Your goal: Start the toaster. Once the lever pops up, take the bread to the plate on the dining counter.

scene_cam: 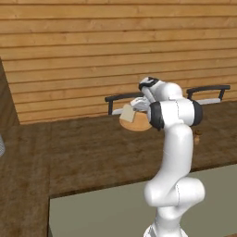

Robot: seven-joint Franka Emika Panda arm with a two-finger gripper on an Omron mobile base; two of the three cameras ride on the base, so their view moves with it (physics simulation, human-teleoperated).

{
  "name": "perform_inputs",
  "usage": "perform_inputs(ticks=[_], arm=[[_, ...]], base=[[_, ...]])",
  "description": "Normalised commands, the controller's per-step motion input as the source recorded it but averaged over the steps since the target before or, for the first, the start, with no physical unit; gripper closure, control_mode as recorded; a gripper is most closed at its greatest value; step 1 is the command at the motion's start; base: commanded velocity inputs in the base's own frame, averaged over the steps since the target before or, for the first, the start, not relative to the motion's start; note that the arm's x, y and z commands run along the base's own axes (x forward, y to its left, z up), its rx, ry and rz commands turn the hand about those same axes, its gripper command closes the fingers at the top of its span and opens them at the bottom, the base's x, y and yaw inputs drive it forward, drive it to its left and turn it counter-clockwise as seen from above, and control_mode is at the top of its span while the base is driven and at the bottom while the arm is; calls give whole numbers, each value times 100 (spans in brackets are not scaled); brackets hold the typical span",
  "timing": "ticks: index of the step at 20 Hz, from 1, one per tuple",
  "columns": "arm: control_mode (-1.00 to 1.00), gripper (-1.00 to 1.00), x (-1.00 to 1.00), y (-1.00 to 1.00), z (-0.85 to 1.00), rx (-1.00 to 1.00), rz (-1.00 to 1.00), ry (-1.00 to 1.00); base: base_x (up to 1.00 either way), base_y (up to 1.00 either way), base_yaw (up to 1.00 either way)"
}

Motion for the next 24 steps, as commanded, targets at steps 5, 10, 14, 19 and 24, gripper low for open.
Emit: perform_inputs(ticks=[5, 10, 14, 19, 24], arm=[[-100, 100, 0, -19, 0, 1, 0, 0], [-100, 100, 0, -2, -11, 0, 0, 0], [-100, 100, 0, -1, -26, 0, 0, 0], [-100, 100, 0, -10, -17, 0, 0, 0], [-100, -100, 0, 0, -1, 0, 0, 0]], base=[[0, 0, 0], [0, 0, 0], [0, 0, 0], [0, 0, 0], [0, 0, 0]])
